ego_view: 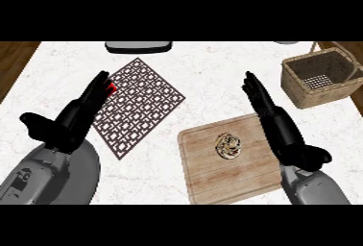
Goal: Pick the cupcake from the cutting board and place it in the basket
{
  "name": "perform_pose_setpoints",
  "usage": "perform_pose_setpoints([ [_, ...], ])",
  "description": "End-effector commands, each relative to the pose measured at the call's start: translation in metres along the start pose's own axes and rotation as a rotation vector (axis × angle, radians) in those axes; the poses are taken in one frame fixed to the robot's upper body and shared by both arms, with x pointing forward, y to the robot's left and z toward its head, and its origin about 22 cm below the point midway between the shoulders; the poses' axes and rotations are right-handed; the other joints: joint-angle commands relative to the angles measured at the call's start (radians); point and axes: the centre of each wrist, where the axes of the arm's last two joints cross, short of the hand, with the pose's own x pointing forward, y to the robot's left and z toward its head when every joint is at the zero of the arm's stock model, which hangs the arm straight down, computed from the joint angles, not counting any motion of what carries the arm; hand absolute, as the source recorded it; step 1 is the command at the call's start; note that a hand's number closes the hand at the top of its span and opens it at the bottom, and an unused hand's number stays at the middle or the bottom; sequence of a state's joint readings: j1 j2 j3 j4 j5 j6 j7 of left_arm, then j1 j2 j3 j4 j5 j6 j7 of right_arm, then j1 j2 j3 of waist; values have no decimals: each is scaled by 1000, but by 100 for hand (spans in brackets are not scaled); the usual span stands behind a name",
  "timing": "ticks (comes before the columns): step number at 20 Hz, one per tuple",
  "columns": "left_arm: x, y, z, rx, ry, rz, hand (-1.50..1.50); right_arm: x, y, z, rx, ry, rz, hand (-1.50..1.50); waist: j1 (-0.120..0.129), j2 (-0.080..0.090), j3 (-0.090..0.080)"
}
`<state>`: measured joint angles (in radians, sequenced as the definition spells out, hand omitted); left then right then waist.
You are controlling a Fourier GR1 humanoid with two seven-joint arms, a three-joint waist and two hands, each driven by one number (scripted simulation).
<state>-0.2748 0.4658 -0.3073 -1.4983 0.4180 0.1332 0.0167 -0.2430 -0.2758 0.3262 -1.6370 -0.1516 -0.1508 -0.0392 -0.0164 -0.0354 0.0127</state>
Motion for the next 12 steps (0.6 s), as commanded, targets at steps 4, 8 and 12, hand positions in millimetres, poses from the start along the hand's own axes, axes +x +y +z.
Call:
perform_pose_setpoints([
  [4,-18,24,9,147,114,-150,0,-45,-44,20,-53,-124,-302,150,34,50,-5],
  [8,-31,36,14,208,239,-168,0,-16,-2,1,97,-575,-447,150,35,45,0],
  [12,-35,25,7,252,282,-193,0,-41,44,27,-51,-635,-269,-150,9,35,-11],
])
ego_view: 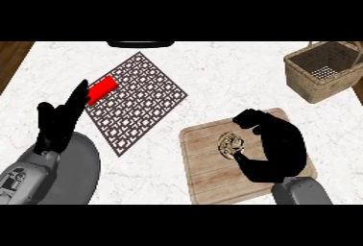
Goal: Pick the cupcake from the cutting board and place it in the basket
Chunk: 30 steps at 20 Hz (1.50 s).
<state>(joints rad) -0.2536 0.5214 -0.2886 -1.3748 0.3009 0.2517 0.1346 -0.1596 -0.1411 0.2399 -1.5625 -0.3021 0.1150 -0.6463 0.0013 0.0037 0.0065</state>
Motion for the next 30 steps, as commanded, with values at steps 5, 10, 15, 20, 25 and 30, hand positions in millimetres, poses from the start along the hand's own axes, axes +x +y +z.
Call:
perform_pose_setpoints([
  [5,-11,3,4,40,58,-32,0,11,-4,39,-81,99,460,-150,-20,-11,-9],
  [10,-21,3,8,54,84,-19,0,70,-77,35,77,317,879,-150,-40,-15,-13],
  [15,-12,-4,10,28,59,-32,0,114,-93,18,392,594,963,-150,-18,-13,-11],
  [20,1,5,5,33,52,-37,0,157,-64,-14,560,706,874,-150,-15,-12,-9],
  [25,-4,2,16,34,52,-28,0,151,-66,-3,531,739,833,-150,-1,-5,-6],
  [30,-4,-3,8,42,52,-30,0,149,-59,1,452,740,839,-150,-1,-4,-6],
])
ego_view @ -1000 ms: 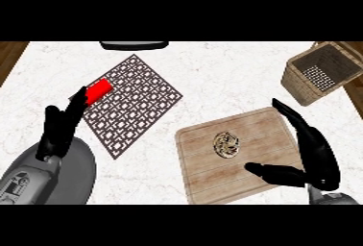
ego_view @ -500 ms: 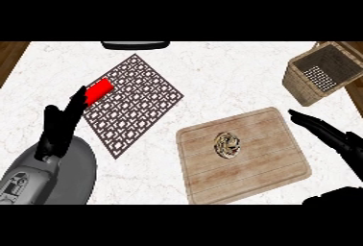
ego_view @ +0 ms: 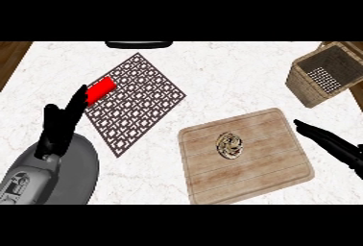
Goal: Pick the cupcake from the cutting board and place it in the basket
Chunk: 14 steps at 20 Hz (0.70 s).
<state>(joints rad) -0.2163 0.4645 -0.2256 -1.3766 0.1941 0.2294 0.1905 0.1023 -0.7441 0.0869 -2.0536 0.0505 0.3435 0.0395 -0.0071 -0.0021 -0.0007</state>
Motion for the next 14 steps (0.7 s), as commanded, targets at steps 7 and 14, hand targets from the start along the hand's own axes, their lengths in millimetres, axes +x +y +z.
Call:
perform_pose_setpoints([
  [7,-3,-7,3,-4,-4,-9,0,-26,24,-22,-129,36,18,-150,8,2,1],
  [14,-16,-7,-7,-3,-9,8,0,-21,43,-53,-115,51,-19,-150,8,3,1],
])
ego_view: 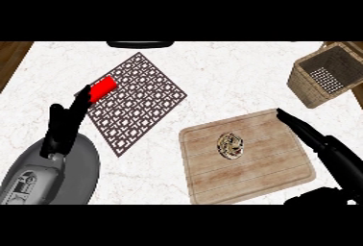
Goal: Pick the cupcake from the cutting board and place it in the basket
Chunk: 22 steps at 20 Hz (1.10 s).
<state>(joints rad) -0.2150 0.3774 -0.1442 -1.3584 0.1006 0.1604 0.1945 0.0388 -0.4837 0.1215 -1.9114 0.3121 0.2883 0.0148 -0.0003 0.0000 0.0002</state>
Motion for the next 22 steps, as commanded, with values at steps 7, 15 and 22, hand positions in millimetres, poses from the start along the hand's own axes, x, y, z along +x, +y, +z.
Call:
perform_pose_setpoints([
  [7,-13,12,-2,-6,-3,-4,0,-29,52,-27,37,-6,-5,-150,1,0,0],
  [15,11,9,0,17,-5,-15,0,-29,57,-58,24,-15,-13,-150,2,0,0],
  [22,-3,13,-3,-6,4,-13,0,-20,80,-72,15,-15,-10,-150,1,0,0],
])
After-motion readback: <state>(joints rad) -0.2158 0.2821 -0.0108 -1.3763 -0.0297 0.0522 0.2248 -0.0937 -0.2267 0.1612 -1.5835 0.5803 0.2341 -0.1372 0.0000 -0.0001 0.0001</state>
